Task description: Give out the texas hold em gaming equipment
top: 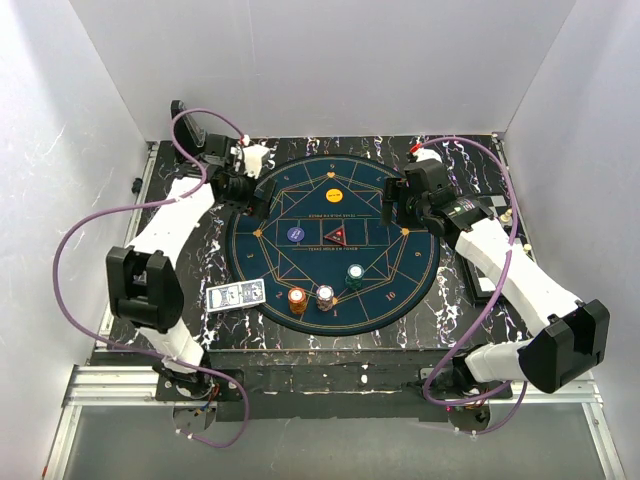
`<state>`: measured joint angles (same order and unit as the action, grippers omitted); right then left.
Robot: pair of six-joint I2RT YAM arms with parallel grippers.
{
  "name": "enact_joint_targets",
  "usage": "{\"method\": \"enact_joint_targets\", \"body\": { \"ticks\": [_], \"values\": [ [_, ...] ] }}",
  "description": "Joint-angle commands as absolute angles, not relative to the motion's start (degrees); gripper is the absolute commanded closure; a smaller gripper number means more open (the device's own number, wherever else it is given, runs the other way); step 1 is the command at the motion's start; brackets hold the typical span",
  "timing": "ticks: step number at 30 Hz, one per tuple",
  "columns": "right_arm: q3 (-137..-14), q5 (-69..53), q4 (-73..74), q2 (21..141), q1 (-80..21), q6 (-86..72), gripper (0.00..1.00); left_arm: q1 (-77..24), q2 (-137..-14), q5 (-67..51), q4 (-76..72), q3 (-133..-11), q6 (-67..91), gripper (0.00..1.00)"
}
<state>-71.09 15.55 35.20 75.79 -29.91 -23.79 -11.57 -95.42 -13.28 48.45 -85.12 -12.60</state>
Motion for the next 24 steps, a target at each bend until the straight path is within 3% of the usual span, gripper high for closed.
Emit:
{"method": "enact_joint_targets", "body": {
  "ticks": [1,12,24],
  "values": [
    [-72.4,17.1,31.6,75.6,-30.1,-23.2,0.11,-14.0,-99.1,-15.5,44.7,-89.0,-13.6,0.02],
    [-69.9,14.0,28.2,75.0,-28.0,-25.1,0.12,-21.2,-113.4,-15.0,41.9,-94.3,-17.7,0.02],
    [-66.4,10.2,25.9,74.1,-25.5,-26.3,0.19,-24.3,-118.1,-15.8,38.0,-93.4,-20.2,0.03]
  ]
}}
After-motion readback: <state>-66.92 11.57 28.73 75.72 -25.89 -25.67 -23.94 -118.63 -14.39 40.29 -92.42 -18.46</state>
